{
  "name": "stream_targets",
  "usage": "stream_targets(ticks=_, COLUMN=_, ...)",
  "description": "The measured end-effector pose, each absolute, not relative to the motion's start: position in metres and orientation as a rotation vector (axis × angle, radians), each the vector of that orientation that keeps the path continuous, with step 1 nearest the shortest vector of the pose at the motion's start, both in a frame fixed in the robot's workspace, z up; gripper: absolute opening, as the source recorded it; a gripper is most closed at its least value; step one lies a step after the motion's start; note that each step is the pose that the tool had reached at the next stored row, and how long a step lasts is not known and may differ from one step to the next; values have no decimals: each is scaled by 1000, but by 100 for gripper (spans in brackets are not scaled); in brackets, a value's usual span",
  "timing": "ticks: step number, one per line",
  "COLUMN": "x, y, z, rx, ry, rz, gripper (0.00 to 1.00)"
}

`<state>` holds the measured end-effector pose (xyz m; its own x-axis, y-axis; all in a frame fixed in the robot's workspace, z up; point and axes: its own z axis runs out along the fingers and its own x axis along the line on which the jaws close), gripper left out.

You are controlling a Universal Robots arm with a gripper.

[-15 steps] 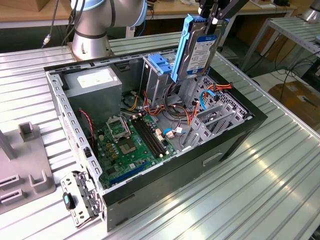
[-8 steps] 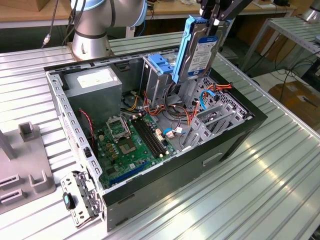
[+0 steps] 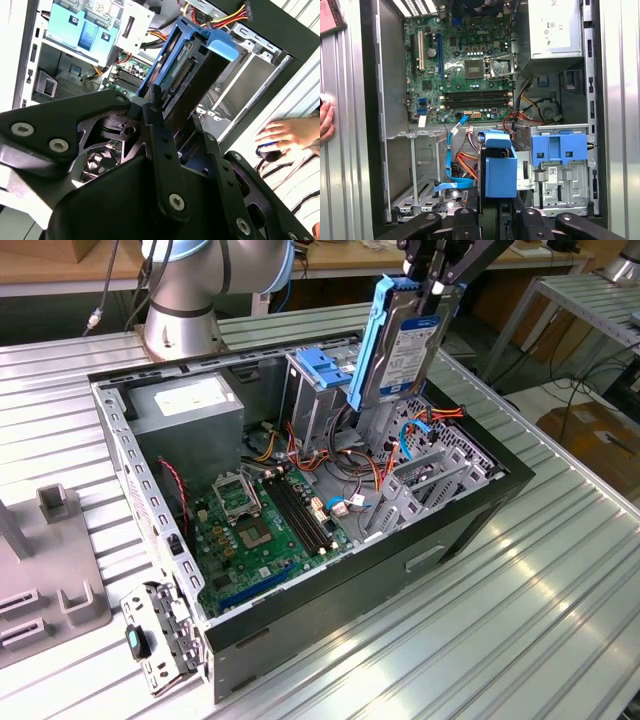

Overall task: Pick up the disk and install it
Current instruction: 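Pick up the disk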

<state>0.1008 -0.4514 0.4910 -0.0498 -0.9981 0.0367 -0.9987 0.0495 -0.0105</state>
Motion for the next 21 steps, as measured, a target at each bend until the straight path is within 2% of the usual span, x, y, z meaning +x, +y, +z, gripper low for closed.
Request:
stream_targets(ticks=17, x=101, y=-453, z=491, rx=2152, ry=-2262, rz=51, gripper=35)
stream_targets(ticks=21, x=101, y=-470, z=491, rx=2152, ry=-2262, rz=52, gripper=35)
